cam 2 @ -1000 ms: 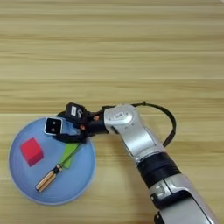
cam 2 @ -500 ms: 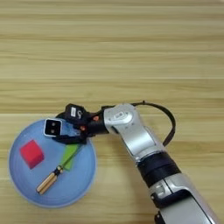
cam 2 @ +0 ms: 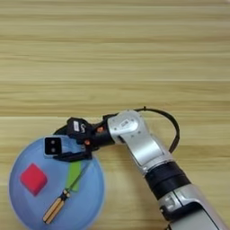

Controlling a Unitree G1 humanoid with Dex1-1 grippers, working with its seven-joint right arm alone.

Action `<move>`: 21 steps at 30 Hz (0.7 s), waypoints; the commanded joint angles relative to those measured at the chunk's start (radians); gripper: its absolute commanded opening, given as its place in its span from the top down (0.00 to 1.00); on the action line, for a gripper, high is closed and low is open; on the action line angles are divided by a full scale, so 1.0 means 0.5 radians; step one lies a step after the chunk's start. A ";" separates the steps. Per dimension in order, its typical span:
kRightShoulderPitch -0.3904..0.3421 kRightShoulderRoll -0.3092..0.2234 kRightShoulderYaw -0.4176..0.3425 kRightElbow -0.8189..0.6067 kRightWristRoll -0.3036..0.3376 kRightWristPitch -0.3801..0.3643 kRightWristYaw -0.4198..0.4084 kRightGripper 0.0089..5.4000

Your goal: Move the objects on the table

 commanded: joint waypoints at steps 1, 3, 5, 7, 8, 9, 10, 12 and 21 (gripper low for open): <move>-0.072 -0.077 -0.030 -0.077 0.008 -0.066 0.009 0.45; -0.062 -0.091 -0.027 -0.085 0.013 -0.088 0.042 0.45; -0.053 -0.104 -0.026 -0.083 0.007 -0.118 0.063 0.45; -0.055 -0.102 -0.028 -0.064 -0.005 -0.133 0.056 0.45; -0.060 -0.097 -0.029 -0.048 -0.013 -0.139 0.050 0.45; -0.063 -0.093 -0.029 -0.037 -0.017 -0.143 0.046 0.45; -0.064 -0.091 -0.030 -0.032 -0.019 -0.146 0.045 0.45; -0.063 -0.091 -0.029 -0.030 -0.018 -0.150 0.049 0.45; -0.056 -0.091 -0.021 -0.014 -0.029 -0.164 0.047 0.45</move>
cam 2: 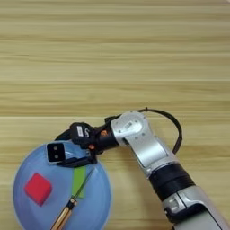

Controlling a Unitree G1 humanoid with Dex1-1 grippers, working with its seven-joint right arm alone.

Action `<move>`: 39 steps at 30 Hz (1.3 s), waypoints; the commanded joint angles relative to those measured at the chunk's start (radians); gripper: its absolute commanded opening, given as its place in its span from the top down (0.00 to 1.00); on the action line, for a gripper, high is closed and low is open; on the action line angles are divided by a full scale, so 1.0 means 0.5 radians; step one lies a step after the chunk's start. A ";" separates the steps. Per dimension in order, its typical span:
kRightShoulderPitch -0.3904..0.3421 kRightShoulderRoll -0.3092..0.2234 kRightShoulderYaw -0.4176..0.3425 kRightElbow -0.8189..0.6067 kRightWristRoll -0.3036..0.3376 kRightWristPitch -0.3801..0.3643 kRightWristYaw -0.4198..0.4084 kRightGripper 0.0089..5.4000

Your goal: Move the objects on the table

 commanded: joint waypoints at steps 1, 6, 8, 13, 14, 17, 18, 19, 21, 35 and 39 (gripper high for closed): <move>-0.073 -0.050 -0.021 -0.030 -0.037 -0.032 -0.071 0.45; -0.077 -0.044 -0.022 -0.018 -0.042 -0.029 -0.083 0.40; -0.080 -0.042 -0.021 -0.013 -0.042 -0.028 -0.083 0.35; -0.085 -0.032 -0.033 -0.025 -0.025 -0.017 -0.070 0.26; -0.086 -0.032 -0.037 -0.031 -0.015 -0.010 -0.063 0.25; -0.089 -0.030 -0.049 -0.045 0.005 -0.002 -0.054 0.19; -0.087 -0.031 -0.050 -0.050 0.009 -0.003 -0.048 0.17; -0.087 -0.030 -0.052 -0.052 0.012 -0.003 -0.047 0.15; -0.092 -0.029 -0.058 -0.057 0.022 0.001 -0.046 0.11; -0.154 0.051 -0.183 -0.121 0.167 0.065 -0.085 0.00; -0.182 0.081 -0.240 -0.145 0.233 0.092 -0.097 0.00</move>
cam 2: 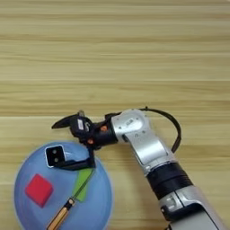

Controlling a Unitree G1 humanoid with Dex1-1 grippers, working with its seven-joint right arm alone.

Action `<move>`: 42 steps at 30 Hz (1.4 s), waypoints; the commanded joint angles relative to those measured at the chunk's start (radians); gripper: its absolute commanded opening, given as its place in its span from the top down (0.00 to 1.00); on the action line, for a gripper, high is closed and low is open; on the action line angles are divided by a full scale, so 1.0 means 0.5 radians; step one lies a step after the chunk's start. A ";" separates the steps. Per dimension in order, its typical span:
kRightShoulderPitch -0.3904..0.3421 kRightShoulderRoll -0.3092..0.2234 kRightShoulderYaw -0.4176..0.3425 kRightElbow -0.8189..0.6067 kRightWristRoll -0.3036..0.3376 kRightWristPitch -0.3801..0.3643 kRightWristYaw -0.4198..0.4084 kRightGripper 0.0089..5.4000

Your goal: Move the objects on the table

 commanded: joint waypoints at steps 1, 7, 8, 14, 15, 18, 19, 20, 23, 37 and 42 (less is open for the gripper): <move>-0.179 0.007 -0.116 -0.122 0.112 0.031 -0.088 0.00; -0.193 -0.004 -0.164 -0.195 0.217 0.118 -0.046 0.00; -0.196 -0.006 -0.171 -0.204 0.230 0.131 -0.044 0.00; -0.246 -0.006 -0.242 -0.215 0.273 0.177 -0.084 0.00; -0.260 -0.007 -0.261 -0.215 0.282 0.188 -0.094 0.00; -0.305 -0.024 -0.339 -0.225 0.322 0.231 -0.133 0.00; -0.314 -0.033 -0.363 -0.231 0.337 0.244 -0.138 0.00; -0.321 -0.049 -0.387 -0.236 0.351 0.254 -0.135 0.00; -0.329 -0.107 -0.449 -0.233 0.366 0.254 -0.121 0.00; -0.227 -0.274 -0.432 -0.139 0.252 0.075 0.000 0.00; -0.175 -0.304 -0.362 -0.083 0.136 -0.026 0.019 0.00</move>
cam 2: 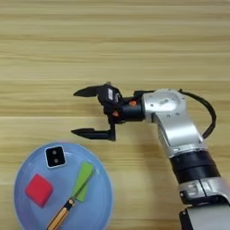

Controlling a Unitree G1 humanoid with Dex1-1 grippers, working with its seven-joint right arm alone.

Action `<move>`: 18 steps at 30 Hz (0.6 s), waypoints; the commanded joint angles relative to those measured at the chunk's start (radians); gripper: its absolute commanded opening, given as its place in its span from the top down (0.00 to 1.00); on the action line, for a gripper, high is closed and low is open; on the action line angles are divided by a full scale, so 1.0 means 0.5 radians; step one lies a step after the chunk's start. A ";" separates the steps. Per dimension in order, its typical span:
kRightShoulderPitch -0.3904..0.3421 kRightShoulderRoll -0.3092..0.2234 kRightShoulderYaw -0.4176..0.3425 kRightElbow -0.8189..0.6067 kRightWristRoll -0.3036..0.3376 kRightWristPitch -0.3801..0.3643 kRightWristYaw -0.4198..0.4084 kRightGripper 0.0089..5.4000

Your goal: Move the objects on the table

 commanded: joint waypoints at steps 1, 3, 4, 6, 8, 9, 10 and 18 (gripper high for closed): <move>-0.080 -0.095 0.010 -0.018 -0.075 -0.113 -0.051 0.00; -0.068 -0.095 0.032 0.006 -0.109 -0.145 -0.055 0.00; -0.066 -0.095 0.037 0.012 -0.114 -0.153 -0.055 0.00; -0.061 -0.097 0.046 0.026 -0.128 -0.172 -0.053 0.00; -0.057 -0.099 0.053 0.036 -0.139 -0.184 -0.050 0.00; -0.053 -0.101 0.057 0.038 -0.143 -0.186 -0.046 0.00; -0.048 -0.101 0.062 0.037 -0.144 -0.179 -0.040 0.00; -0.009 -0.064 0.122 0.030 -0.167 -0.152 -0.045 0.00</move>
